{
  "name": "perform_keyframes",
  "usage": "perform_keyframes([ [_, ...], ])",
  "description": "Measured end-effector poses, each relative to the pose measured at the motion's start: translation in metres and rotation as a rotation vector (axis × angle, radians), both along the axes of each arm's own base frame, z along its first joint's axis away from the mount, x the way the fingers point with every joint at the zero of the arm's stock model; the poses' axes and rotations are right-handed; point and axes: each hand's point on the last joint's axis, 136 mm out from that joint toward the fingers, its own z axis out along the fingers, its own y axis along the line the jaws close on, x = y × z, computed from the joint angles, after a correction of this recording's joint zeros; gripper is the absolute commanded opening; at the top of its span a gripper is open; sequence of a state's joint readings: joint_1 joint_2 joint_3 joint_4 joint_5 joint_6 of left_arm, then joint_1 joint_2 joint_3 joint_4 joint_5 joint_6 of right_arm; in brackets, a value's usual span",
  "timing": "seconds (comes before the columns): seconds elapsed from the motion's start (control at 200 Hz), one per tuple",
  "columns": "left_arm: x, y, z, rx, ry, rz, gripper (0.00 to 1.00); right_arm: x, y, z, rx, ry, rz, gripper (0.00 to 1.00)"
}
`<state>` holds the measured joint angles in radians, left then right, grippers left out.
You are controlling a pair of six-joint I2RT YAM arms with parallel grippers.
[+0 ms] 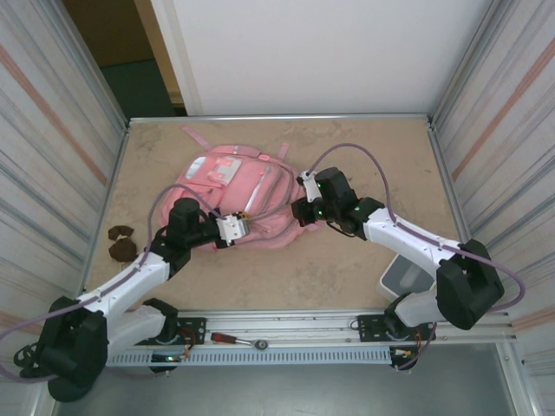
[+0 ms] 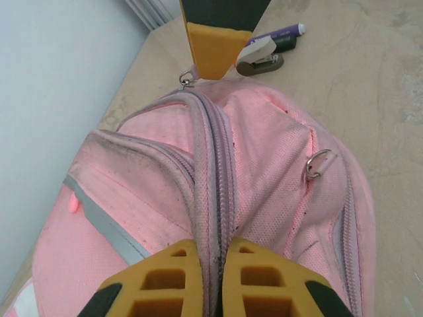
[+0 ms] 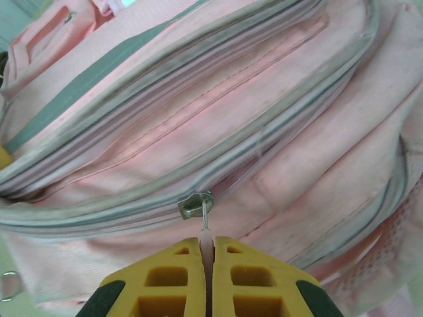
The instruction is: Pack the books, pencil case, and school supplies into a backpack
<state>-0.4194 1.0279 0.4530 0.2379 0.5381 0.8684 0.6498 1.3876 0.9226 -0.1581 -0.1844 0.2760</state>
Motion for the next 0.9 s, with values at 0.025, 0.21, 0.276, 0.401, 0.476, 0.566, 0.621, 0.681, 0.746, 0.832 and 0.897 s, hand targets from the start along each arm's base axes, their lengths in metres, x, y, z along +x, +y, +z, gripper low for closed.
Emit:
perform_keyframes([
  [0.025,0.001,0.003,0.001,-0.006,0.001,0.004,0.00,0.001,0.000,0.000,-0.001,0.001,-0.001,0.00],
  [0.21,0.005,0.011,0.001,-0.014,0.015,0.028,0.32,0.002,0.004,0.003,0.013,-0.002,0.008,0.00],
  [0.276,0.005,0.016,-0.003,-0.014,0.060,0.059,0.48,0.002,0.003,0.001,0.004,-0.003,-0.001,0.00],
  [0.401,0.000,0.014,-0.005,0.000,0.107,0.095,0.67,0.000,-0.003,-0.002,-0.006,0.007,-0.034,0.00],
  [0.476,-0.009,0.000,0.003,-0.005,0.103,0.079,0.69,-0.004,-0.003,-0.001,0.001,0.009,-0.037,0.00],
  [0.566,-0.018,-0.022,0.018,-0.015,0.093,0.064,0.69,-0.011,0.000,0.003,0.017,0.009,-0.033,0.00],
  [0.621,-0.019,-0.033,0.027,-0.012,0.084,0.065,0.68,-0.016,0.004,0.007,0.027,0.006,-0.024,0.00],
  [0.681,-0.019,-0.045,0.031,0.003,0.077,0.066,0.67,-0.021,0.008,0.012,0.041,0.002,-0.019,0.00],
  [0.746,-0.016,-0.054,0.030,0.029,0.078,0.074,0.65,-0.027,0.010,0.017,0.056,-0.006,-0.010,0.00],
  [0.832,-0.012,-0.062,0.020,0.073,0.096,0.085,0.61,-0.035,0.014,0.023,0.077,-0.011,0.001,0.00],
  [0.897,-0.011,-0.064,0.010,0.103,0.116,0.090,0.55,-0.040,0.017,0.027,0.088,-0.014,0.011,0.00],
])
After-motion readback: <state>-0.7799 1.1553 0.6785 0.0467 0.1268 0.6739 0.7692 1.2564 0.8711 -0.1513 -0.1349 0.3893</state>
